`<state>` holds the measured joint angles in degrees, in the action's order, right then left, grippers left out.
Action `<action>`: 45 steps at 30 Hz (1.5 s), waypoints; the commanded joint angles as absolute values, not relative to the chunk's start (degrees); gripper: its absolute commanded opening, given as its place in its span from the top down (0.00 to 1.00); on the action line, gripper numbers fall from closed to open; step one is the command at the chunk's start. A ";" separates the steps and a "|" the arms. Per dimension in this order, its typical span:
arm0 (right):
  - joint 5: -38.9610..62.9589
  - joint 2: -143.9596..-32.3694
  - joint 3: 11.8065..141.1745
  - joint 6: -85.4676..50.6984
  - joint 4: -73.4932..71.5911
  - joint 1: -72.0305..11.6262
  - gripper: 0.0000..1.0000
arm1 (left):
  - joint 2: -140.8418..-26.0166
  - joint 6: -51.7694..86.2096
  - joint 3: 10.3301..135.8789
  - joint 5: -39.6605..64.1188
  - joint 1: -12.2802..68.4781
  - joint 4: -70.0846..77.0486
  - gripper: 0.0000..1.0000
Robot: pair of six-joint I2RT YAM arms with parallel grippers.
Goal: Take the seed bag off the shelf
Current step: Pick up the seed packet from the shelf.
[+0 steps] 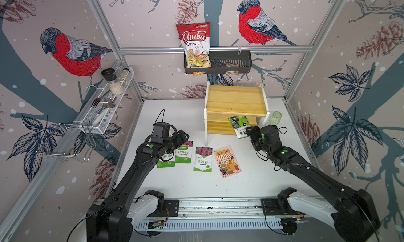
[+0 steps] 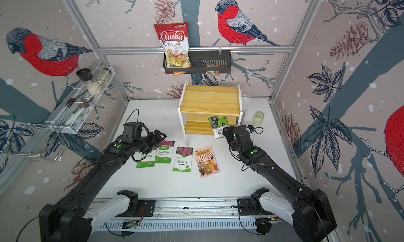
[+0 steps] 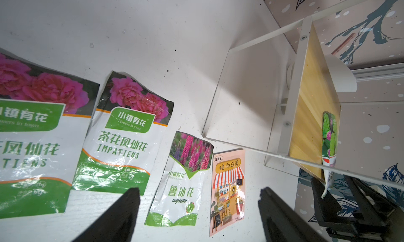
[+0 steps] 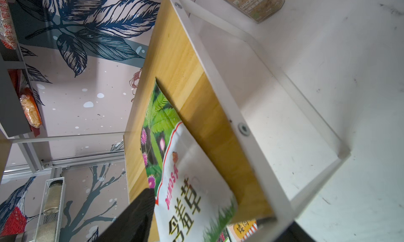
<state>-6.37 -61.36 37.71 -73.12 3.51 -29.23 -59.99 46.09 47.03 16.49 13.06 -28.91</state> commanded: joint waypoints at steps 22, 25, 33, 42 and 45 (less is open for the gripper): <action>-2.44 -57.79 40.45 -70.33 8.14 -28.97 0.10 | -58.10 45.35 45.00 17.14 12.56 -28.30 0.11; -4.25 -55.31 38.32 -73.36 8.68 -31.78 0.10 | -58.25 45.26 44.95 17.23 12.52 -28.15 0.11; -11.32 -54.71 35.64 -79.04 6.12 -37.70 0.10 | -58.23 45.14 45.35 17.55 12.55 -28.43 0.11; -11.85 -58.94 36.87 -77.40 2.00 -34.80 0.11 | -57.92 44.47 45.50 17.48 12.49 -29.53 0.11; -11.19 -60.38 37.18 -76.95 0.96 -33.48 0.12 | -57.84 44.56 45.67 17.49 12.52 -29.71 0.11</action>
